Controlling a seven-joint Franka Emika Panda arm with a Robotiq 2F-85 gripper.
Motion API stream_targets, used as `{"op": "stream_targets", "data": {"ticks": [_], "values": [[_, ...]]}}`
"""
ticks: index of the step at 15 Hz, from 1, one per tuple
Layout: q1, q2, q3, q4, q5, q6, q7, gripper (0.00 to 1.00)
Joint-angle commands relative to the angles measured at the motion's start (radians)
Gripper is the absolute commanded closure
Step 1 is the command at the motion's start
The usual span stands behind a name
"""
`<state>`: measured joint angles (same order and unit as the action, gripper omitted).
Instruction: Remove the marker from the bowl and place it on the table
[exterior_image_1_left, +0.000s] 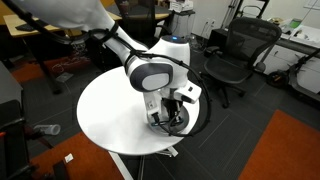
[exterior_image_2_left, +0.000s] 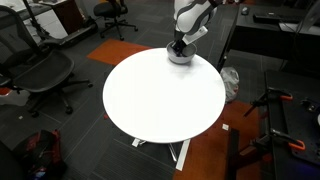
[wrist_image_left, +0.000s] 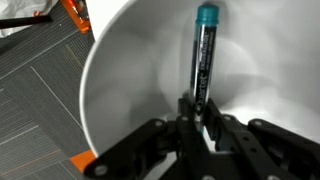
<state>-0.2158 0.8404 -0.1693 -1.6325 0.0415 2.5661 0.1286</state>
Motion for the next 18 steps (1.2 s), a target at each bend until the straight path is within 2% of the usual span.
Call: {"op": "stream_targets", "data": {"ticks": [1, 9, 12, 18], "values": [[0.029, -0.038, -0.020, -0.019, 0.003, -0.018, 0.041, 0.95], [0.098, -0.201, -0.066, -0.127, -0.021, -0.020, 0.120, 0.95], [0.132, -0.295, -0.080, -0.206, -0.034, -0.009, 0.146, 0.95], [0.250, -0.456, -0.113, -0.365, -0.106, 0.012, 0.350, 0.95]]}}
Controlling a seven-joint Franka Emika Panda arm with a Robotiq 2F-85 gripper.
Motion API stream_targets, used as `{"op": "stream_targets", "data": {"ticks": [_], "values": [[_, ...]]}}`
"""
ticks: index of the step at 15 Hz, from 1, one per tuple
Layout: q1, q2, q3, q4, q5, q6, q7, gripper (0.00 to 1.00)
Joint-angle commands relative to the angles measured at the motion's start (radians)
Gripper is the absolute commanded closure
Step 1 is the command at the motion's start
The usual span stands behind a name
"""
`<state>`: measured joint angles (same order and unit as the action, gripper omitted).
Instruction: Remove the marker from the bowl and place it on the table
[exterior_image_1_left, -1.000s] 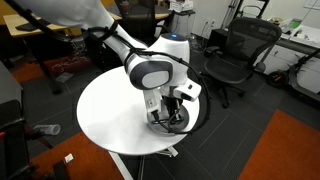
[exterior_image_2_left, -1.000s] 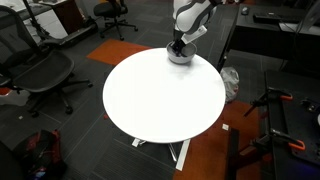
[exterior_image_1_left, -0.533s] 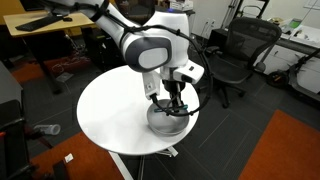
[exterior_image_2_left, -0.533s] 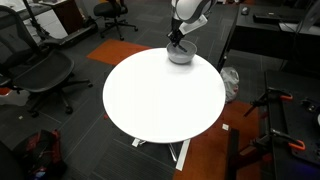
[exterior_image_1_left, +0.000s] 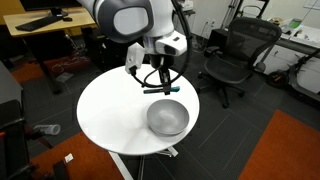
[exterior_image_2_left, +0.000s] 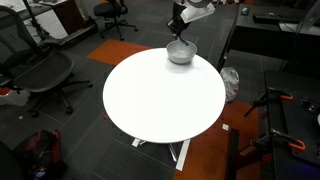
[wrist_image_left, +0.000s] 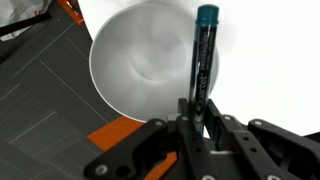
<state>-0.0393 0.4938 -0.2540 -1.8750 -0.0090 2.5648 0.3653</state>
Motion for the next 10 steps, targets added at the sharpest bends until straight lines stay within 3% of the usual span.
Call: {"op": "stream_targets", "data": {"ticks": [1, 6, 10], "values": [[0.097, -0.132, -0.027, -0.149, -0.075, 0.018, 0.153, 0.95], [0.208, -0.192, 0.003, -0.226, -0.182, 0.000, 0.367, 0.95], [0.248, -0.201, 0.083, -0.264, -0.196, 0.014, 0.419, 0.95]]}}
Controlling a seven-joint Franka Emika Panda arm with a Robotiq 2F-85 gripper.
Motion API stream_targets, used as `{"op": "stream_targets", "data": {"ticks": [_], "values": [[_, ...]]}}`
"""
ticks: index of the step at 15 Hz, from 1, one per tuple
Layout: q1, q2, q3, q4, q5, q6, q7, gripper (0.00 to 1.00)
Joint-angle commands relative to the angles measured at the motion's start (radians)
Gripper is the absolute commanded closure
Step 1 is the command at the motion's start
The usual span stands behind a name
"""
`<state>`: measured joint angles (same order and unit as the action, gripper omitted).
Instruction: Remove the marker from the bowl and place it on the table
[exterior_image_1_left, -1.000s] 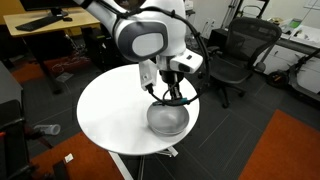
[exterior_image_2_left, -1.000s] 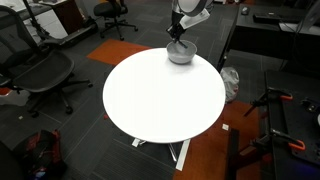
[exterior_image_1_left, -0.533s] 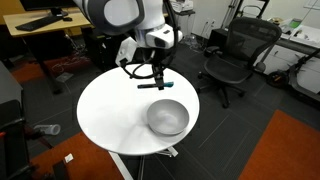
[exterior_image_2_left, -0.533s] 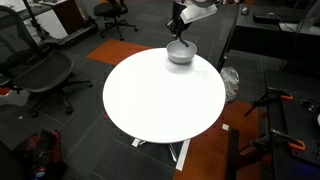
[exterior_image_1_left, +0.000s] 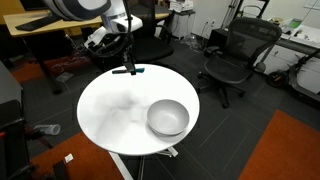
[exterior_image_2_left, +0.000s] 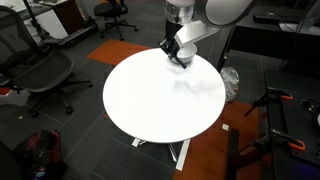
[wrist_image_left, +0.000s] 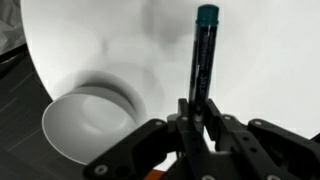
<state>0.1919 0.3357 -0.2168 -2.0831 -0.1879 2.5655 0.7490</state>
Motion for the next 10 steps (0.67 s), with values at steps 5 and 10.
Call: {"op": "stream_targets", "data": {"ticks": [5, 10], "values": [[0.021, -0.016, 0.161, -0.070, 0.040, 0.055, -0.010, 0.95], [0.032, 0.040, 0.194, -0.062, 0.050, 0.144, -0.009, 0.95]]}}
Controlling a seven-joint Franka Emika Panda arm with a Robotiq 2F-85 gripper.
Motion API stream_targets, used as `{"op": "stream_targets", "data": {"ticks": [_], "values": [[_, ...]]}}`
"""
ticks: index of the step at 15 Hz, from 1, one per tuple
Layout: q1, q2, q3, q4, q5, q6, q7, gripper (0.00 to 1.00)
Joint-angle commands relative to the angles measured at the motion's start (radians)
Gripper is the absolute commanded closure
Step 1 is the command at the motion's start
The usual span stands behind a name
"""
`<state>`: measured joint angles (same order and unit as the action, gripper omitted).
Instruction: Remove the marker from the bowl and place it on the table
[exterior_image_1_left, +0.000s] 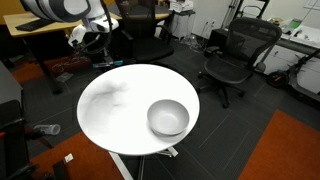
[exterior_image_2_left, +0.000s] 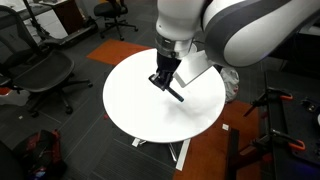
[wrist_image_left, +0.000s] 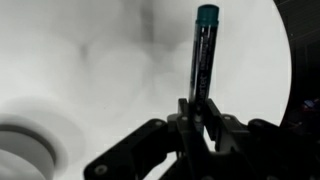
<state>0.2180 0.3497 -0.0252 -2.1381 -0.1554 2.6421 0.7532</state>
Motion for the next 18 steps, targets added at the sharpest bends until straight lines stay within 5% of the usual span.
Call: {"op": "stream_targets", "data": {"ticks": [1, 9, 18], "values": [[0.007, 0.040, 0.003, -0.005, 0.021, 0.090, -0.017, 0.95], [0.037, 0.187, -0.027, 0.041, 0.040, 0.210, -0.036, 0.95], [0.055, 0.268, -0.074, 0.102, 0.062, 0.211, -0.039, 0.95]]}}
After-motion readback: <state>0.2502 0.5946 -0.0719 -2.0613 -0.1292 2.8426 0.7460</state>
